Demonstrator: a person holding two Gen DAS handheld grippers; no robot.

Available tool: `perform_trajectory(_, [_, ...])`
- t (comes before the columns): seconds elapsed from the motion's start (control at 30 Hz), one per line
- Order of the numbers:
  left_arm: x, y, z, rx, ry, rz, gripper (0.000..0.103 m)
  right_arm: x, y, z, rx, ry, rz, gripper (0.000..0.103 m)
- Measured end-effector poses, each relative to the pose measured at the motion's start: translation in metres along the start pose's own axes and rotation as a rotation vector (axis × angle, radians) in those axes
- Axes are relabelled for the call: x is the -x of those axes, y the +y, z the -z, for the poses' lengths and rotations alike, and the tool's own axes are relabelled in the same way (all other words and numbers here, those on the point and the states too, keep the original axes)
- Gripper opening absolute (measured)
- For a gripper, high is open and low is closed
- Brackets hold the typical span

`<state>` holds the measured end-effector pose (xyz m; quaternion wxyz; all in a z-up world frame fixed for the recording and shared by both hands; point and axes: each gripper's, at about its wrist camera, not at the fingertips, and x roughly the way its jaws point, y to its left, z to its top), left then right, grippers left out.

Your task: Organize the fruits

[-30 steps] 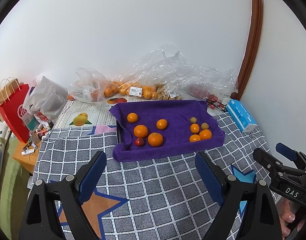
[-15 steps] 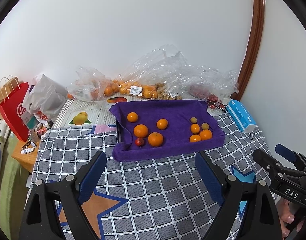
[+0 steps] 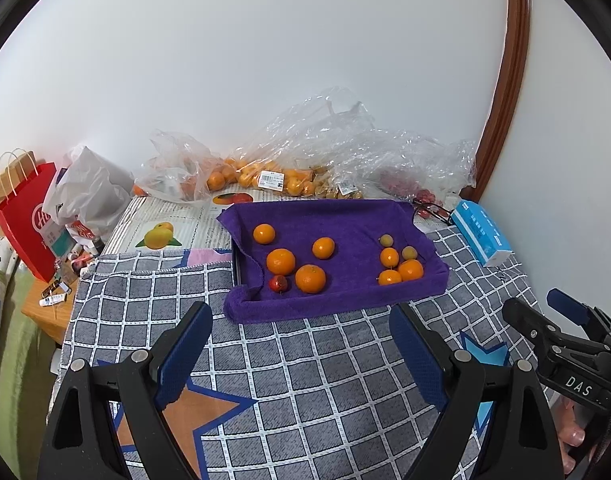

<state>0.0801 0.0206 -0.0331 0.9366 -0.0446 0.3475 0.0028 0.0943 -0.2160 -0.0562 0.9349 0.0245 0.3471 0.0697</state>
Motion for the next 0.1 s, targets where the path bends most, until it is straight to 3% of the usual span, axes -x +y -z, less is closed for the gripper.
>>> perform_trajectory(0.1, [-0.0015,-0.0002,-0.0010,0.000,-0.003,-0.001,0.090,-0.0015,-0.0002,-0.0004,0.002,0.002,-0.001,0.096])
